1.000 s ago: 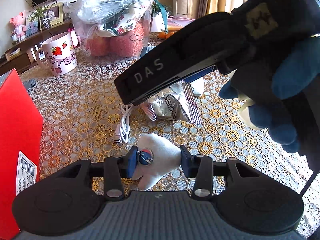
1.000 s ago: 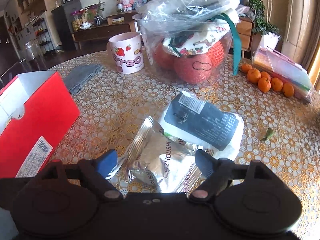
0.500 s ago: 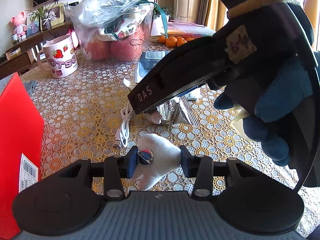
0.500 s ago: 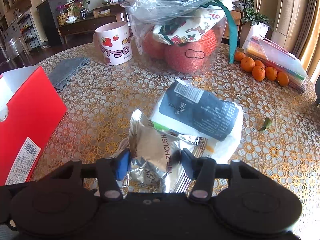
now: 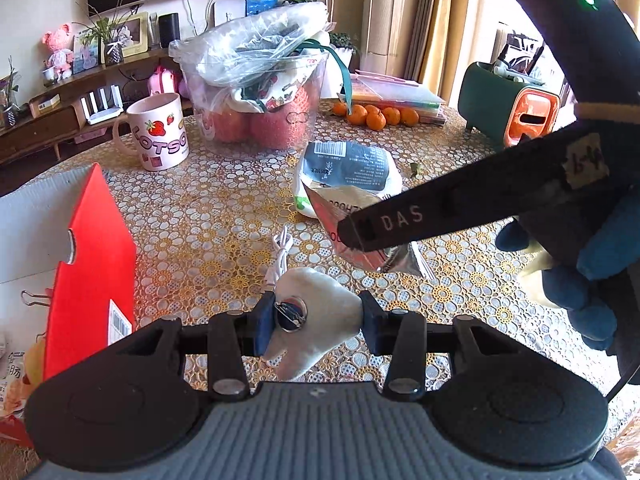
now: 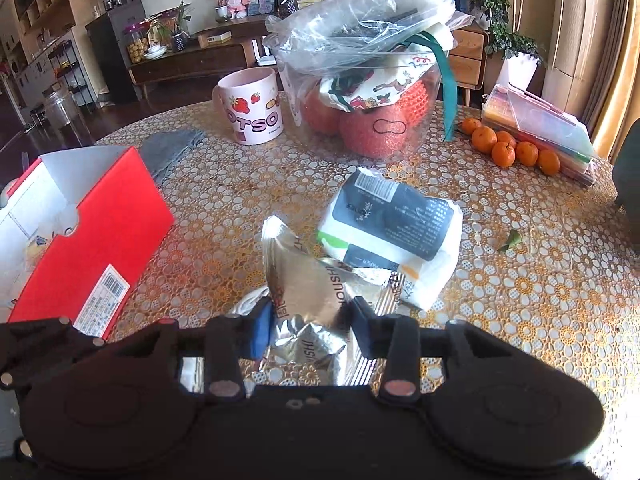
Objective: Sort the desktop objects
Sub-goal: 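Lift the silver packet and white figurine off the table, then carry the silver packet and white figurine over the red box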
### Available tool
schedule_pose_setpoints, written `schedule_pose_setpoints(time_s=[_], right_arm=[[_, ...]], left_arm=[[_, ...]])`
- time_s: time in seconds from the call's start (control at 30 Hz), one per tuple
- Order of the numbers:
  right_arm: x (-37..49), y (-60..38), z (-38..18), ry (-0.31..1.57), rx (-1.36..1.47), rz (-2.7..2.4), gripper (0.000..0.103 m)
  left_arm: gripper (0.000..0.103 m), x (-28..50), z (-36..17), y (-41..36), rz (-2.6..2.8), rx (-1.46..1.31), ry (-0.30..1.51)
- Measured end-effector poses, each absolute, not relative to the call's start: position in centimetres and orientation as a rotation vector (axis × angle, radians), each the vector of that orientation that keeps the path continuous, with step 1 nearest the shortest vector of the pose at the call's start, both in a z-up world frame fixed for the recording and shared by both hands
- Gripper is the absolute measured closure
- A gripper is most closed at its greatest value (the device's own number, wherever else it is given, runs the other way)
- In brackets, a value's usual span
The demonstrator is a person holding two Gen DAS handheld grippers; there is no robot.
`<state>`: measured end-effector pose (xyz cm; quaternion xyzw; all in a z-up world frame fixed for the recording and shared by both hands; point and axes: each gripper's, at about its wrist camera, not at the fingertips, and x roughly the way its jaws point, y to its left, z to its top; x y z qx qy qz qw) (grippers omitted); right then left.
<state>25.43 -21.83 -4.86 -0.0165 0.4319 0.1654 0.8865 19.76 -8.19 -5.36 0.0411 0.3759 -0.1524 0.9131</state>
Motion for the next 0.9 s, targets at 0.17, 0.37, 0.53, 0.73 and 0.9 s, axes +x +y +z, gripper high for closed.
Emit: schedule_pose_setpoints(time_s=[0.17,0.37,0.53,0.73,0.9], right_arm=[[23.0,-21.8,-3.0,0.885,-0.047,0.355,0.062],[20.8,-20.9,-0.5,0.849,-0.054,0.367,0.062],[19.7,-19.3,1.3,0.823,-0.052,0.38,0.062],[18.5,-16.6,3.2,0.795,-0.059,0.415,0.062],[18.3,-13.5,4.2,0.782,-0.082,0.448,0.062]], left_arm=[[0.061,18.4,-3.4,-7.0,-0.298,0.073,0.755],[0.061,16.9,-0.7,-4.8,-0.27,0.049,0.725],[0.061,16.0,1.3,-2.4,-0.24,0.035,0.718],[0.061,15.4,3.1,1.5,-0.189,0.018,0.695],[0.061,15.3,3.8,5.1,-0.145,-0.001,0.692]])
